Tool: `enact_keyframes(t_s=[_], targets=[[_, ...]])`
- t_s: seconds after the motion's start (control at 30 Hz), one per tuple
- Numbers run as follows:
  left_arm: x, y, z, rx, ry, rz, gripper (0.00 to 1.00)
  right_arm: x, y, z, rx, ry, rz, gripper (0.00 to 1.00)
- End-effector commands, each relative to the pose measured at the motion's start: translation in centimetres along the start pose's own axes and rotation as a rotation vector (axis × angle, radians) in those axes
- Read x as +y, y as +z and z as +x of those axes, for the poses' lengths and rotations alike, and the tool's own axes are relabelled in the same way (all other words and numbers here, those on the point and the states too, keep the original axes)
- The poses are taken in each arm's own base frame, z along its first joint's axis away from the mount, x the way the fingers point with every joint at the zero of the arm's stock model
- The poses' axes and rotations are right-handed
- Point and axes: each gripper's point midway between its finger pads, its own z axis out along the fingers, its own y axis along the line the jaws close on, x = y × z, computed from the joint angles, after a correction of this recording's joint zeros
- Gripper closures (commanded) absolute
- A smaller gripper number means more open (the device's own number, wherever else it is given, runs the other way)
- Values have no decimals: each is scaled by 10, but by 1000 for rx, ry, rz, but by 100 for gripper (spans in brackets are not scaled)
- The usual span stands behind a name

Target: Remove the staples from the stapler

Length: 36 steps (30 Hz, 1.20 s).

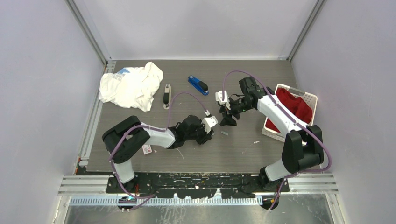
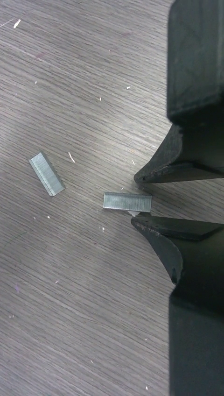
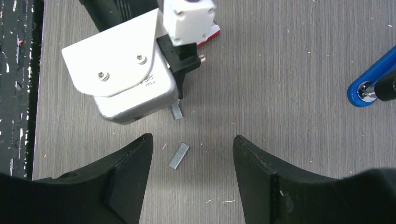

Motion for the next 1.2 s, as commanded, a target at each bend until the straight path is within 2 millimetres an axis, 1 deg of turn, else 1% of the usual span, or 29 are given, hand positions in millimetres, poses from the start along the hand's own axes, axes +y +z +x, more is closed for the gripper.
enact_keyframes(t_s=[0.0, 0.23, 0.33, 0.53, 0.63, 0.7, 0.73, 0.87, 0.93, 1.03, 1.17], targets=[[3, 4, -9, 13, 61, -47, 68, -11, -12, -26, -56, -56, 44, 32], [1, 4, -2, 38, 55, -47, 79, -11, -12, -25, -56, -51, 43, 32], [1, 4, 0, 43, 43, -46, 89, -10, -12, -26, -60, -50, 42, 32], [0, 0, -4, 32, 8, -53, 96, -10, -12, -28, -69, -48, 40, 33], [0, -7, -13, 0, -30, -67, 97, -10, -14, -32, -84, -46, 43, 33], [-2, -15, -26, -44, -66, -69, 98, -10, -15, -35, -100, -40, 48, 33], [-3, -22, -37, -80, -81, -68, 98, -10, -16, -37, -109, -37, 55, 33], [-9, -48, -67, -196, -134, -59, 98, -12, -22, -54, -179, 9, 101, 33], [-11, -63, -78, -246, -167, -54, 98, -11, -25, -64, -228, 34, 110, 33], [-11, -85, -91, -326, -247, -36, 98, -4, -27, -82, -319, 114, 84, 33], [-8, -118, -108, -471, -407, 27, 98, 7, -34, -114, -493, 255, 11, 34]])
